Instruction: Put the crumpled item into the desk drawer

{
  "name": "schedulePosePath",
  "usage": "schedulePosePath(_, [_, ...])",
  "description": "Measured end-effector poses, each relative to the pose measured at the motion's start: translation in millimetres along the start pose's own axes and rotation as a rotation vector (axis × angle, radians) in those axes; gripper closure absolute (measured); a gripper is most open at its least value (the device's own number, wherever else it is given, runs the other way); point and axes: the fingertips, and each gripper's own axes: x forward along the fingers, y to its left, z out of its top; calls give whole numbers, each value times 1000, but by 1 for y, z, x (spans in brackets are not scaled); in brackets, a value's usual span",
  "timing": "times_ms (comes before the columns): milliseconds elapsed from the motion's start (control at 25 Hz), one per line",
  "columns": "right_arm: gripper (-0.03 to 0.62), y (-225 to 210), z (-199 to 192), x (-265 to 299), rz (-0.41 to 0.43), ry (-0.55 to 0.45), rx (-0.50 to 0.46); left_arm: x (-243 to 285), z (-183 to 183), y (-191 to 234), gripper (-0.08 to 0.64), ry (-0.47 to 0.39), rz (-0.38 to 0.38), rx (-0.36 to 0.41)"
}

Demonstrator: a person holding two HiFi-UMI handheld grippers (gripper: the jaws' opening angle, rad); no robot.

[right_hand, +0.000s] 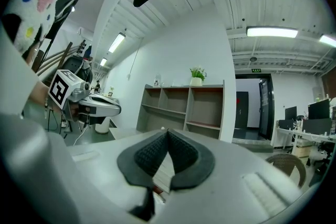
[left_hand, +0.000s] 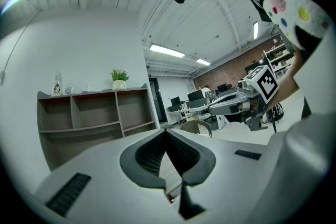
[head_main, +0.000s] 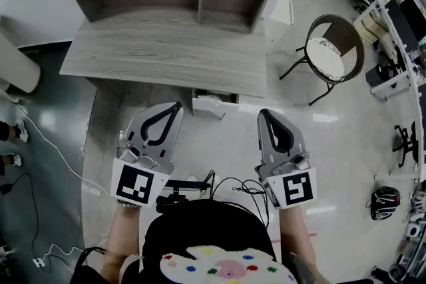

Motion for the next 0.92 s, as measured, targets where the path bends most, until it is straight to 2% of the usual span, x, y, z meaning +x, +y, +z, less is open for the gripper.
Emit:
schedulePosePath(80, [583,0,0,-1,1,1,-3,0,1,-1,554,-1,5,-9])
schedulePosePath(280, [583,0,2,-2,3,1,-3,-1,3,-2,554,2,-6,40])
schedulePosePath(440, [583,0,1,0,6,-1,-3,-1,0,-2,553,3,8,1])
schedulePosePath(600, [583,2,-2,0,13,3,1,-3,0,-3,554,6,-2,48])
schedulePosePath(920, [583,8,-6,4,25,10,4,-5,-4,0,554,14,3,51])
